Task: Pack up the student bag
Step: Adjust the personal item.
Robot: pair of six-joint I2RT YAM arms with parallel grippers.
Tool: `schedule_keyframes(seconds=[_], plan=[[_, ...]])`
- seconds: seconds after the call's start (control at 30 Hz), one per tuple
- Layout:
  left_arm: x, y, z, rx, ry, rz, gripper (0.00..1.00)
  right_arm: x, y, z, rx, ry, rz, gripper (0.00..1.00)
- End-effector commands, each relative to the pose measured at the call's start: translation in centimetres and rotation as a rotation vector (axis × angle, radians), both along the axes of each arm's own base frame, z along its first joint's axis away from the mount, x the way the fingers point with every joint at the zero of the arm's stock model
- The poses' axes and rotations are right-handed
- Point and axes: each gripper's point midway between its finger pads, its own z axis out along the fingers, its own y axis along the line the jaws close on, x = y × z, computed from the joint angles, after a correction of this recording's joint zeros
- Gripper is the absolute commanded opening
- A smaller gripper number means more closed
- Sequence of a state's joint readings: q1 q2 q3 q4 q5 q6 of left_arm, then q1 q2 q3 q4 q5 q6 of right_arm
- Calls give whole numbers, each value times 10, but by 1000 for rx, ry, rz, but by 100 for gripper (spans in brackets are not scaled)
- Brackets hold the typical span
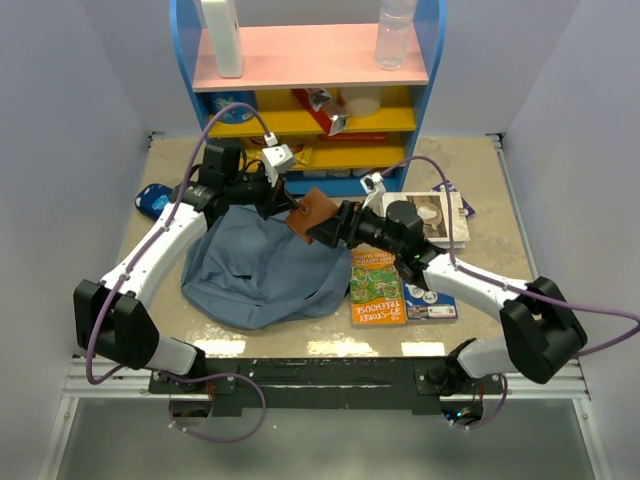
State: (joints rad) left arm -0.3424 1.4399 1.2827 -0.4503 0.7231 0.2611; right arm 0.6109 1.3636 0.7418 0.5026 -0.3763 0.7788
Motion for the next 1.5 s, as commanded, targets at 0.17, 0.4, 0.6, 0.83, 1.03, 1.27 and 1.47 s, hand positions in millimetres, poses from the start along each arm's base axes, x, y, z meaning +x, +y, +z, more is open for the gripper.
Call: schedule_keyframes(seconds=[0.17, 0.4, 0.6, 0.83, 1.03, 1.27, 1.47], plan=[[-2, -3, 22, -83, -27, -20, 0, -4, 20, 37, 151, -169, 37, 68], [-8, 1, 11, -69, -5, -13, 0, 1, 30, 36, 204, -144, 20, 2], [7, 27, 3, 12, 2, 88, 62, 3, 14, 27, 114, -141, -55, 0], [49, 138, -69, 315, 53, 401, 69, -7, -15, -13, -121, -48, -114, 0], [26, 148, -136, 508, 45, 433, 63, -19, -24, -18, -118, -35, -119, 0], [18, 135, -174, 576, 72, 445, 54, -24, -31, -27, -124, -12, -132, 0], [6, 114, -190, 550, 125, 405, 63, -29, -37, -51, -151, 34, -143, 0]])
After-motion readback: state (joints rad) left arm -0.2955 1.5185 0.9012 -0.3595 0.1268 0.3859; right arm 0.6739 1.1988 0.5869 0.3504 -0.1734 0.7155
